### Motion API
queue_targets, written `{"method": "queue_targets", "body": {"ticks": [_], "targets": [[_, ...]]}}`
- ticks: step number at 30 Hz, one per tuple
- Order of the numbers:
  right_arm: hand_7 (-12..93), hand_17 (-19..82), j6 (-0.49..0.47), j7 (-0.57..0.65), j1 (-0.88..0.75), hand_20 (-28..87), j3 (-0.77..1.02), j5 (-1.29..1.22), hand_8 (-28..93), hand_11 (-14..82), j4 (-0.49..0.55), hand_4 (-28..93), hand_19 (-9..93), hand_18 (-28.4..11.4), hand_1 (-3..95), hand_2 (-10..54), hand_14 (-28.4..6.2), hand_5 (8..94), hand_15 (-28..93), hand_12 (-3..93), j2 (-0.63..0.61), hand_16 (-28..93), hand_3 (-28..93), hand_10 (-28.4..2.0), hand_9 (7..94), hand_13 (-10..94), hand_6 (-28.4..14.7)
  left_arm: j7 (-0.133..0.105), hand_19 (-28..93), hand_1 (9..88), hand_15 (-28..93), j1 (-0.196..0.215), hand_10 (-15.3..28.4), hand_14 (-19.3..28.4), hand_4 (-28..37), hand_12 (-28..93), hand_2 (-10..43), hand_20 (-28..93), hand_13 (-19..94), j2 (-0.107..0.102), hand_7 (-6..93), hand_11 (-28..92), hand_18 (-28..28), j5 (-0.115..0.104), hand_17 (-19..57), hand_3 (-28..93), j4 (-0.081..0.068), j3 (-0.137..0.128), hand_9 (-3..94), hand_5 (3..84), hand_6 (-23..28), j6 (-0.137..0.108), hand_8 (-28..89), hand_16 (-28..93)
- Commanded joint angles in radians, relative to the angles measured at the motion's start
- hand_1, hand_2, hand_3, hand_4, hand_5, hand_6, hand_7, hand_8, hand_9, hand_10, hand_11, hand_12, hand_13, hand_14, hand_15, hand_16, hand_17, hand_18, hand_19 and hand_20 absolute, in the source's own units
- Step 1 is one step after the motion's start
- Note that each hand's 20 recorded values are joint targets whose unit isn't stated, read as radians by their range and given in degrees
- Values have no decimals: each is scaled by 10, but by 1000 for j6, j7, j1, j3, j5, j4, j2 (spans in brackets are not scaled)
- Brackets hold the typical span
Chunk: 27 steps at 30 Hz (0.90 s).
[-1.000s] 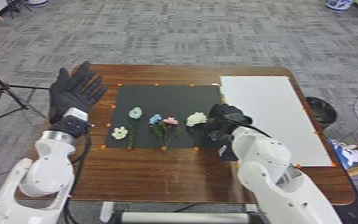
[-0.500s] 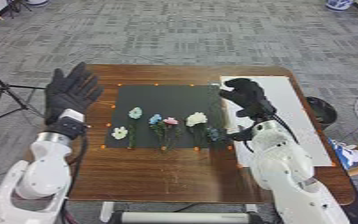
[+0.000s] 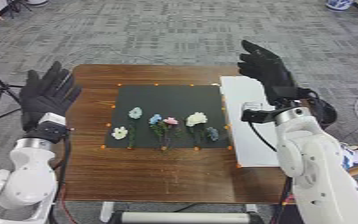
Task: Arrange flowers
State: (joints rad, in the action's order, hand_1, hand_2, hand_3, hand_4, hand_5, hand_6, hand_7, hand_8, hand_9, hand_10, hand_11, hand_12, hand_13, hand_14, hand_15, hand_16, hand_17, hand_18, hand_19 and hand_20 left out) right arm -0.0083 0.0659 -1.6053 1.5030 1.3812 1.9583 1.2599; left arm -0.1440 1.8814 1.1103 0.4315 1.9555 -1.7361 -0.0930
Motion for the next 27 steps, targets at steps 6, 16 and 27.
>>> {"method": "queue_targets", "body": {"ticks": [6, 16, 27], "targets": [[57, 136, -22, -53, -18, 142, 40, -180, -81, 36, 64, -244, 311, -155, 114, 144, -136, 388, 105, 143, 12, 192, 750, -171, 381, 294, -54, 21, 314, 252, 93, -67, 126, 109, -283, 56, 173, 47, 172, 13, 70, 118, 115, 37, -86, 617, -19, -17, 257, 337, 74, 11, -85, -40], [56, 136, -29, -38, -49, 152, 62, -199, -80, 35, 90, -240, 308, -157, 116, 140, -139, 389, 95, 143, 17, 208, 751, -170, 378, 295, -55, 17, 315, 245, 94, -24, 125, 107, -283, 54, 173, 45, 171, 13, 72, 120, 114, 24, -86, 628, -6, -16, 256, 336, 74, 8, -86, -41], [52, 134, -62, -24, -63, 153, 60, -208, -78, 34, 99, -239, 305, -160, 117, 138, -138, 386, 86, 142, 29, 213, 750, -169, 373, 296, -57, 33, 315, 244, 95, 20, 125, 108, -283, 53, 171, 45, 171, 31, 73, 121, 114, 40, -85, 634, 14, -59, 255, 336, 73, 20, -86, -41]]}}
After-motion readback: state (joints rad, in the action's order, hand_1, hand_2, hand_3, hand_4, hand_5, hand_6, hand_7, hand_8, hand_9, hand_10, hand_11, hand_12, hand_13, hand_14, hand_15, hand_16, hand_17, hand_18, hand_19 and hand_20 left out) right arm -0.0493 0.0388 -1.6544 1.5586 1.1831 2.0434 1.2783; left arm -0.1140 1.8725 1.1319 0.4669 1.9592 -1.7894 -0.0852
